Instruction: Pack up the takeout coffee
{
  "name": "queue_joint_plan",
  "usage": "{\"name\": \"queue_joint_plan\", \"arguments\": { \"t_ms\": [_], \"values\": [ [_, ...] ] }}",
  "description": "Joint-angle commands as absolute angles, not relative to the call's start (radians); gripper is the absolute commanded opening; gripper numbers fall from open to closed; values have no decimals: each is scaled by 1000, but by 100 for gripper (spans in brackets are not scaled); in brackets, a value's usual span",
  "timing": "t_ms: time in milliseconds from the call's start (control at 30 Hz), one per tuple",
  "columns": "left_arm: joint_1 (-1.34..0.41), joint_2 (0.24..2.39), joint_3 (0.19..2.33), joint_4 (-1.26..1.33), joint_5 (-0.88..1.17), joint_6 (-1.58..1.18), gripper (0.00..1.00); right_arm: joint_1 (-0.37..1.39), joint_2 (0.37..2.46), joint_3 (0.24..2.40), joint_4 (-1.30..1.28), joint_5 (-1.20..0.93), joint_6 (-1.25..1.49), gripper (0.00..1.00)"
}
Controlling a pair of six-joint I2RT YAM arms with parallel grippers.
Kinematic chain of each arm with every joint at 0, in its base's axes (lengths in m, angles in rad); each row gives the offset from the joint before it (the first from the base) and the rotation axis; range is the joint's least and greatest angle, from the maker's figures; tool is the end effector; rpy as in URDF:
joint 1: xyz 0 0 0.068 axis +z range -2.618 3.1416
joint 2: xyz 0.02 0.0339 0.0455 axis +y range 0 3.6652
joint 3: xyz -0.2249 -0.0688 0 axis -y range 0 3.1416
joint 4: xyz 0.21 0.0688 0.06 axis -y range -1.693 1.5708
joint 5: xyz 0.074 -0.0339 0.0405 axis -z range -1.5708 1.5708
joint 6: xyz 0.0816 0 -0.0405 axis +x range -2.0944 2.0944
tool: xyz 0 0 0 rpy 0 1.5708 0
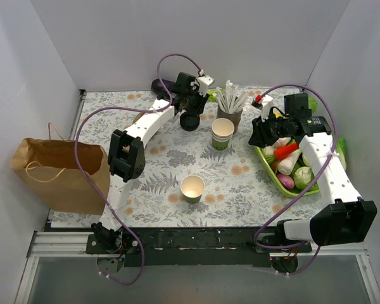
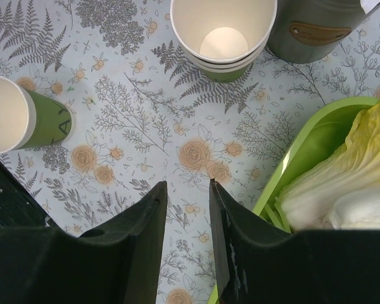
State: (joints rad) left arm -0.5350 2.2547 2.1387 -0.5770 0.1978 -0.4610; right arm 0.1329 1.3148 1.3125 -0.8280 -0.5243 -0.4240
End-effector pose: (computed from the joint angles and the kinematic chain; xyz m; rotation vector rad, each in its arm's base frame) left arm 0.4186 -0.2667 0.2247 0.1969 2.3517 -0.7341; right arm 0.2630 0.0764 0.2838 -0.8619 2.1440 0.4808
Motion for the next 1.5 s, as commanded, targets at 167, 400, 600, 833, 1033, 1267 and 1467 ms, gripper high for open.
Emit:
{"name": "queue_joint_plan", "arguments": {
  "t_ms": [167,400,600,833,1033,1267,1467],
  "values": [
    [-522,2330,2193,-588,198,-454,38,132,1296,1316,-830,-523,-428,41],
    [-522,2371,2201,-594,199,-451,34,130,1305,1310,-847,-517,-440,41],
    [-522,2391,2200,-591,203,-459,31,130,1316,1316,-848,-518,-443,41],
    [-520,2410,2206,-588,201,-451,28,130,1321,1313,-842,-517,-443,41],
    [-522,2421,2206,-589,198,-449,26,132,1322,1305,-836,-518,-443,41],
    [-522,2425,2204,-591,196,-446,21,132,1327,1304,-830,-515,-442,41],
    [-522,2424,2206,-594,198,-445,14,130,1327,1302,-825,-515,-440,41]
  ]
}}
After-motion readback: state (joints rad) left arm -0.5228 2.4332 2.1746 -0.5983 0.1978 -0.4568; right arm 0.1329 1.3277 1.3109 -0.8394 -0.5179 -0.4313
